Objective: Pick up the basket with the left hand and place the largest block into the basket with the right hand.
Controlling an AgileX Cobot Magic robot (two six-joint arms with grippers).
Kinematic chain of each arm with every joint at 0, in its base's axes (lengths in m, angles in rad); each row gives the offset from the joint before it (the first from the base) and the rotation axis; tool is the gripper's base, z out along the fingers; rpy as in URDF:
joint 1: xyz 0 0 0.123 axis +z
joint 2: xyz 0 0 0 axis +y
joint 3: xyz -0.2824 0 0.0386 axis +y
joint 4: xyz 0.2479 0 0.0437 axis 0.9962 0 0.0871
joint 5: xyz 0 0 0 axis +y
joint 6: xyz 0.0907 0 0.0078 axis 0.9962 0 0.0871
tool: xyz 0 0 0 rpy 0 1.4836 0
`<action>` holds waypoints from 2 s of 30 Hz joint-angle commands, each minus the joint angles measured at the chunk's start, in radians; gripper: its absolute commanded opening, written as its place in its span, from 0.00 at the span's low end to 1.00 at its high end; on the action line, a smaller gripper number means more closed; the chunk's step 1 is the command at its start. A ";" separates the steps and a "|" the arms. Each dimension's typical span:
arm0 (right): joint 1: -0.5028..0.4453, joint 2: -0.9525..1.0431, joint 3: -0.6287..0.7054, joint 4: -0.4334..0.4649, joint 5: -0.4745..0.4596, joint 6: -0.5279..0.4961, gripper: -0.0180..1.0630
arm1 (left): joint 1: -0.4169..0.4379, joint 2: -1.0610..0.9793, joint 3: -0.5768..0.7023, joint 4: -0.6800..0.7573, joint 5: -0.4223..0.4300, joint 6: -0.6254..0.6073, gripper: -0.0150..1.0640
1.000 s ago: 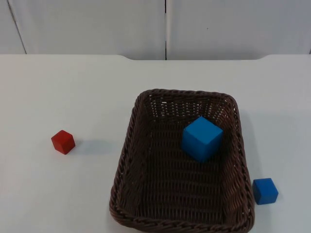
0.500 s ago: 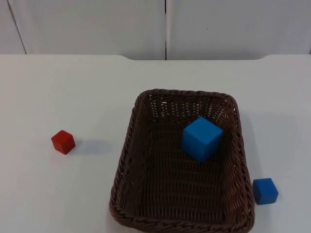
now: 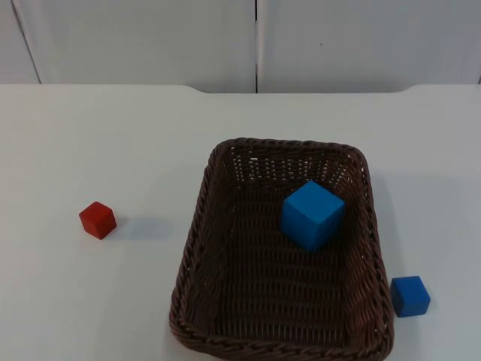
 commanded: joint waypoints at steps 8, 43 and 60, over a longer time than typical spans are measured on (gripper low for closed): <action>-0.002 -0.003 0.003 -0.007 -0.013 -0.001 0.67 | -0.004 -0.004 0.029 0.016 0.034 -0.017 0.99; -0.002 -0.003 0.003 -0.007 -0.013 -0.001 0.99 | -0.004 -0.004 0.029 0.016 0.034 -0.017 0.99; -0.002 -0.003 0.003 0.001 -0.013 -0.001 0.99 | -0.004 -0.004 0.029 0.016 0.034 -0.017 0.99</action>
